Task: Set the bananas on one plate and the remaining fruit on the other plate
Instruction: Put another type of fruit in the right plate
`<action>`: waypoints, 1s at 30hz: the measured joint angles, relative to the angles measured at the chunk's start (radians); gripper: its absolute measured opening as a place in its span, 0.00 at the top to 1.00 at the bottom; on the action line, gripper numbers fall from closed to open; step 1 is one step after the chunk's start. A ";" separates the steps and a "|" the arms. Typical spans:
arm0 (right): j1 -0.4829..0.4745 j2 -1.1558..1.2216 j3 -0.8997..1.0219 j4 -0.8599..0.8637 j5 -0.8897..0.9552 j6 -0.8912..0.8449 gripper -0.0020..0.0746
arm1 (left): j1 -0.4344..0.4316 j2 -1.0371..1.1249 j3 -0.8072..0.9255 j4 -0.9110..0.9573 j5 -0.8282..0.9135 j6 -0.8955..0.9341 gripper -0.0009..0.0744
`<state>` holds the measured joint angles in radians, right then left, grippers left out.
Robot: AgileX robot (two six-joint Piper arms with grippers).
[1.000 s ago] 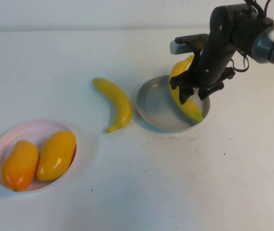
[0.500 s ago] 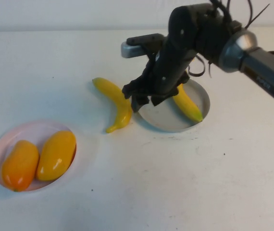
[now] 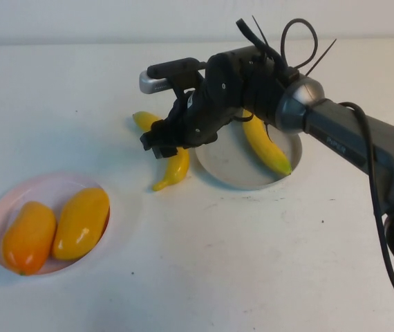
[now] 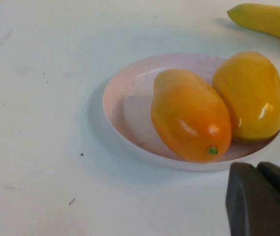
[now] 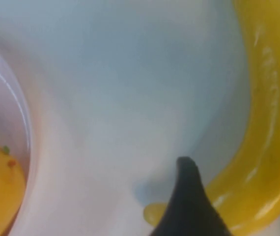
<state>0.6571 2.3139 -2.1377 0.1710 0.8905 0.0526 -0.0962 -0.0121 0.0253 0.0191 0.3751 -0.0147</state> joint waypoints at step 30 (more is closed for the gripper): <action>0.000 0.103 -0.004 -0.072 -0.091 0.000 0.52 | 0.000 0.000 0.000 0.000 0.000 0.000 0.99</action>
<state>0.6571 2.4170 -2.1415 0.0988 0.7995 0.0526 -0.0962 -0.0121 0.0253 0.0191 0.3751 -0.0147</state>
